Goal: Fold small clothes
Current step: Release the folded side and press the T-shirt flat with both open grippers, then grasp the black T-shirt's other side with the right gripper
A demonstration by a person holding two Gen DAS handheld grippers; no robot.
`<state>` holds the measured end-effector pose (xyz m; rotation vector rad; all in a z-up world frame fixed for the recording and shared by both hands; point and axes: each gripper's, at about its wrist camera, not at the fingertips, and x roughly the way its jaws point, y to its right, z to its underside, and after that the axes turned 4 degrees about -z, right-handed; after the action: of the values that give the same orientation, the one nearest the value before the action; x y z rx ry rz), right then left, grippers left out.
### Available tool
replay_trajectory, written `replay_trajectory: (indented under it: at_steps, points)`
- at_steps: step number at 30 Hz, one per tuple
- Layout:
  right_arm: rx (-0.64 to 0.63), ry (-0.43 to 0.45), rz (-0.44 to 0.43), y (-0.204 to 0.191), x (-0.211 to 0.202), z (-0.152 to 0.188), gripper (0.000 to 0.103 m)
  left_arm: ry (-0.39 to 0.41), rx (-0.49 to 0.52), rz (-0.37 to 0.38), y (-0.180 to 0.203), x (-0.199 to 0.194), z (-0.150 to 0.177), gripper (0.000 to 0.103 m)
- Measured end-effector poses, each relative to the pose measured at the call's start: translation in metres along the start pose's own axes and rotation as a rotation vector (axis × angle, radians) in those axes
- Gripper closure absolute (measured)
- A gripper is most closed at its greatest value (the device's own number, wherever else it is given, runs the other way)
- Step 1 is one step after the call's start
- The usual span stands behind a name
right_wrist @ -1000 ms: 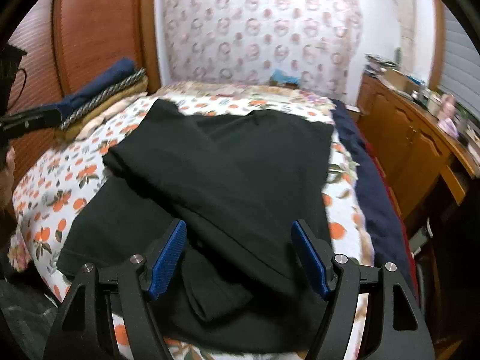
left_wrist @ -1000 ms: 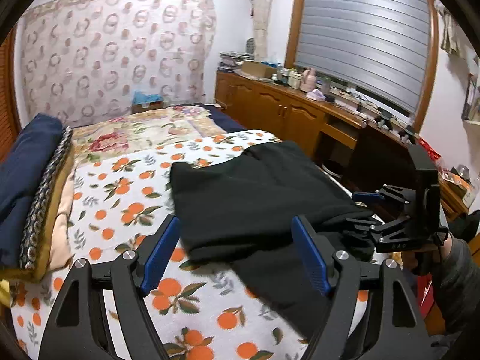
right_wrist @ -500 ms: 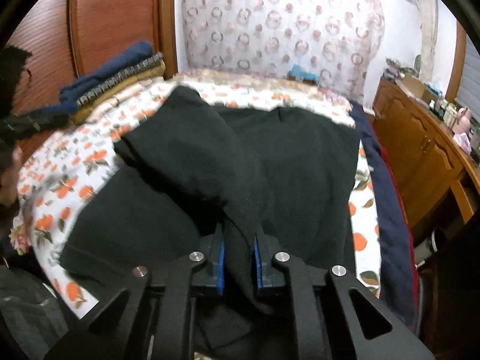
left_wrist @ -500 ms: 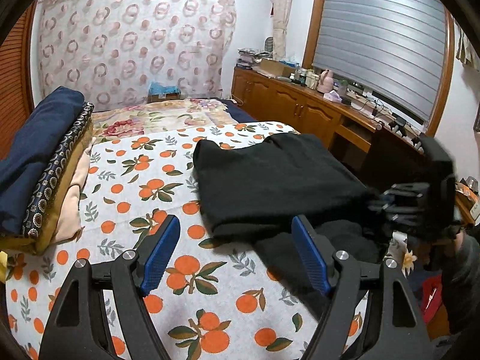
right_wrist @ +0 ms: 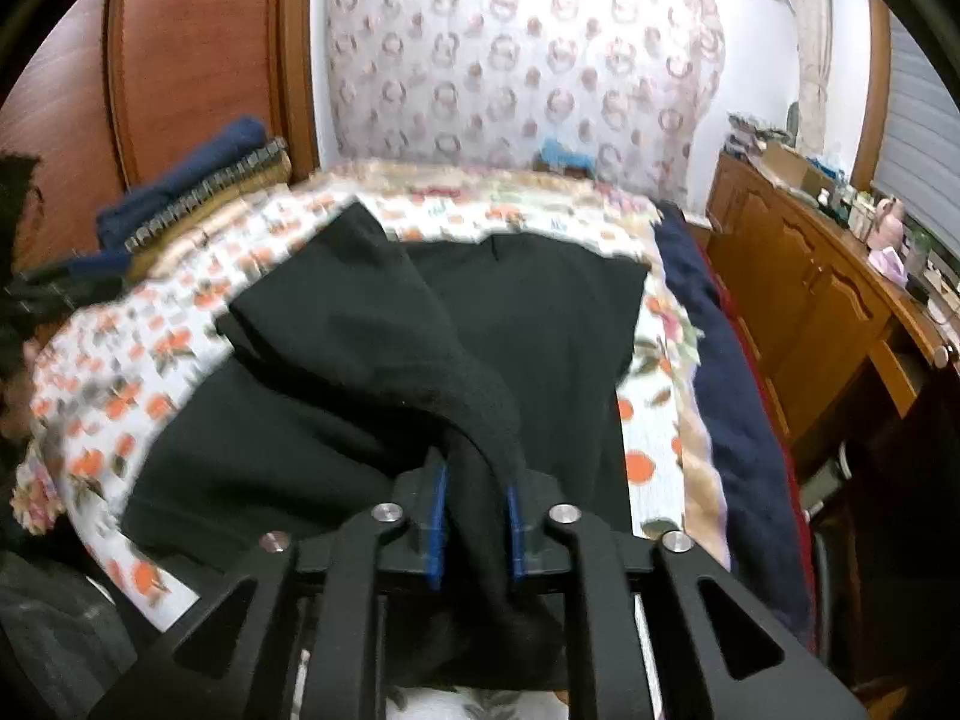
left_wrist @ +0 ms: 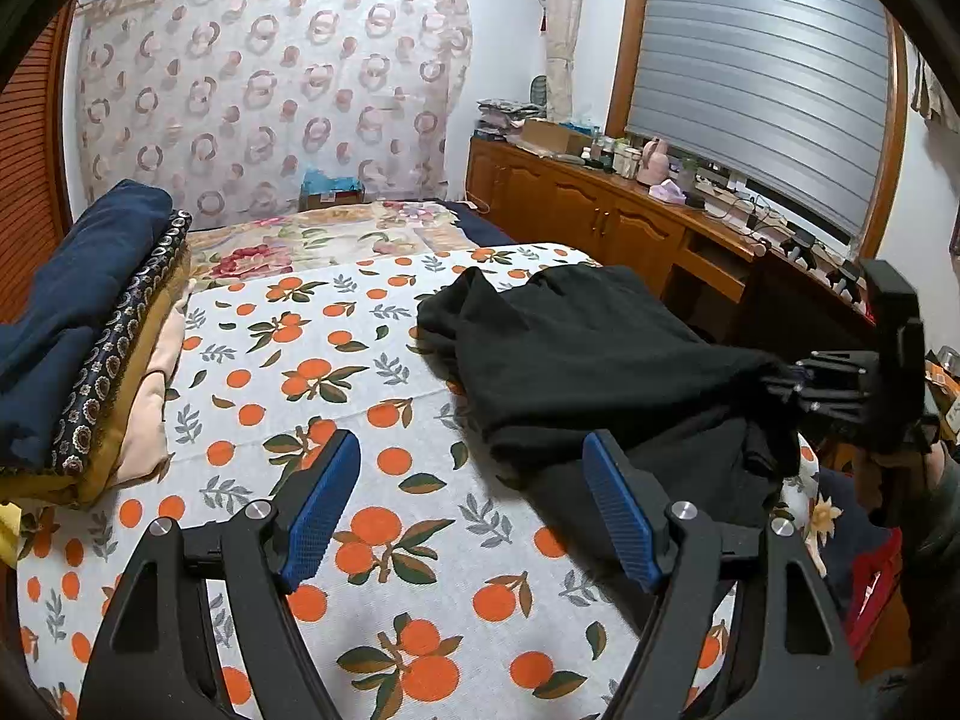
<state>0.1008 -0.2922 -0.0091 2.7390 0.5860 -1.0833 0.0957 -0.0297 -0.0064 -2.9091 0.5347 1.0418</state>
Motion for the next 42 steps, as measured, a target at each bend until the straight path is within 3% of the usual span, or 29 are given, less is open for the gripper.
replay_trajectory:
  at_steps: [3,5,11,20,33,42]
  points:
    - [0.006,-0.004,0.015,0.000,0.001,0.000,0.068,-0.002,-0.001,-0.007,-0.001,0.000,0.001,0.025]
    - [0.013,0.011,0.015,0.000,-0.004,-0.001,0.053,0.000,-0.004,-0.007,-0.002,-0.001,0.001,0.026]
    - [0.006,0.068,0.011,-0.008,-0.018,-0.015,0.042,0.005,-0.006,-0.013,-0.004,-0.004,0.003,0.025]
    - [-0.086,0.090,-0.093,-0.049,-0.001,-0.041,0.040,0.018,-0.016,-0.041,-0.015,-0.011,0.003,0.025]
    - [-0.222,-0.082,-0.343,-0.106,0.094,-0.084,0.040,0.021,-0.041,-0.070,-0.031,-0.018,0.006,0.025]
    - [-0.302,-0.174,-0.244,-0.122,0.137,-0.093,0.044,0.007,-0.045,-0.068,-0.033,-0.015,0.011,0.025]
